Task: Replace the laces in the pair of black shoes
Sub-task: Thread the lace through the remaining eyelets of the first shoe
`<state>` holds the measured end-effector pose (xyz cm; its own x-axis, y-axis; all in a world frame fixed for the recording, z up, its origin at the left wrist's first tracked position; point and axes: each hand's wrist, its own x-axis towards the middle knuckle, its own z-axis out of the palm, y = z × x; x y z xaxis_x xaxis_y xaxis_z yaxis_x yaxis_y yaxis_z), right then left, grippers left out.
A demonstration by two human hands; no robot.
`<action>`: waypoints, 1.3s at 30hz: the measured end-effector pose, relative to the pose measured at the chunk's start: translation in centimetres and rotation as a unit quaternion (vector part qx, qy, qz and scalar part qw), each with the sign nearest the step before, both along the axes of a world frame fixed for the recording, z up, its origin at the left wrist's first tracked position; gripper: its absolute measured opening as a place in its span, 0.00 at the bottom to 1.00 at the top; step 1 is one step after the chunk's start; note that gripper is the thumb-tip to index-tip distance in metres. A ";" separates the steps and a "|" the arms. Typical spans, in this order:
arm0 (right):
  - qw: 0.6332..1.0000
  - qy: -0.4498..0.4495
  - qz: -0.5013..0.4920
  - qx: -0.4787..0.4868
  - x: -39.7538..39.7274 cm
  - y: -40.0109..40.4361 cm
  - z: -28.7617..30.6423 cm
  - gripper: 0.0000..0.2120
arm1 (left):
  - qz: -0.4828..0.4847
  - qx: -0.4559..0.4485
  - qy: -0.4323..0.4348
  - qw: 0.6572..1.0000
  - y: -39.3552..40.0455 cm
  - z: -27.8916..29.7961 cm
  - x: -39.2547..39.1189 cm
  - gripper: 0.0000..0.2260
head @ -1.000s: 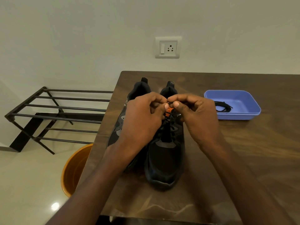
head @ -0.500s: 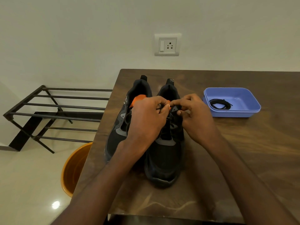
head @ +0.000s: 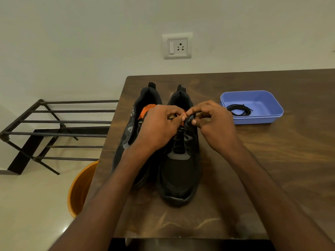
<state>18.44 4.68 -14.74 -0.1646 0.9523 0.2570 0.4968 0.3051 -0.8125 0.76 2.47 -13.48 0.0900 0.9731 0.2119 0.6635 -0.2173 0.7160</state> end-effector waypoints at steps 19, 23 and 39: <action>0.991 0.081 -0.043 -0.093 -0.2 -0.8 0.8 0.09 | 0.099 0.080 0.104 0.986 -1.5 -0.5 0.0 0.09; 0.994 0.036 -0.029 -0.097 0.1 -1.2 1.1 0.03 | 0.132 0.049 0.172 0.975 -1.6 0.3 -1.5 0.14; 0.983 -0.041 -0.166 0.069 2.9 0.1 0.6 0.10 | 0.101 0.050 0.176 0.978 -1.5 0.4 -2.5 0.06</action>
